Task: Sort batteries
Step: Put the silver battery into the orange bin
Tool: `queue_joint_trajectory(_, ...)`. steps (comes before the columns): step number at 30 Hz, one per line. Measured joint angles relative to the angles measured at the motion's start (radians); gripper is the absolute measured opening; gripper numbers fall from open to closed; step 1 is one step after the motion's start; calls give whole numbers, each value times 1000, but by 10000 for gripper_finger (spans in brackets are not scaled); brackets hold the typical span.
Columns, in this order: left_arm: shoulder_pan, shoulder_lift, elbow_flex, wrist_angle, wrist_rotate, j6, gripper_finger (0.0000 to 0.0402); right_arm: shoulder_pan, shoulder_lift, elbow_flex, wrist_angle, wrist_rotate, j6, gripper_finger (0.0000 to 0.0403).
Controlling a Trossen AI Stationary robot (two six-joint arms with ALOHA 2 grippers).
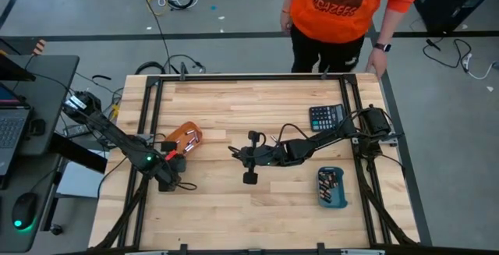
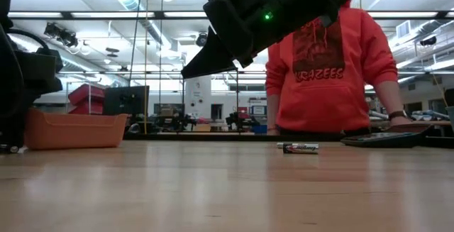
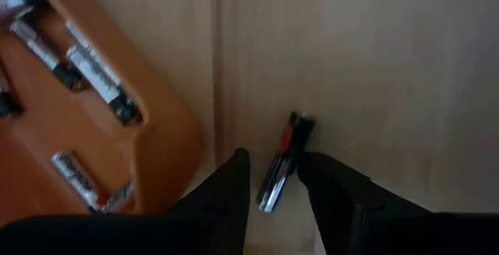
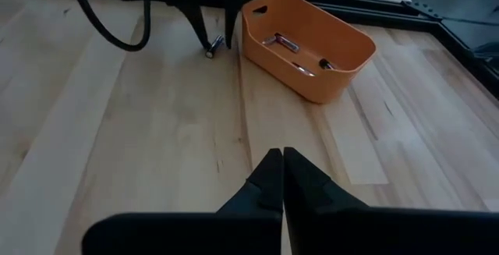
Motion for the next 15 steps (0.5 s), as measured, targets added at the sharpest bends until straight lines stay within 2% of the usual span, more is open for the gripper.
queue_joint_trajectory(10,0,-3,-28,30,41,19,120,0,0,0,0,0,0,0)
queue_joint_trajectory(12,0,-3,-28,32,48,21,103,0,0,0,0,0,0,0)
queue_joint_trajectory(15,0,-3,-29,33,64,24,56,1,0,0,0,0,0,0)
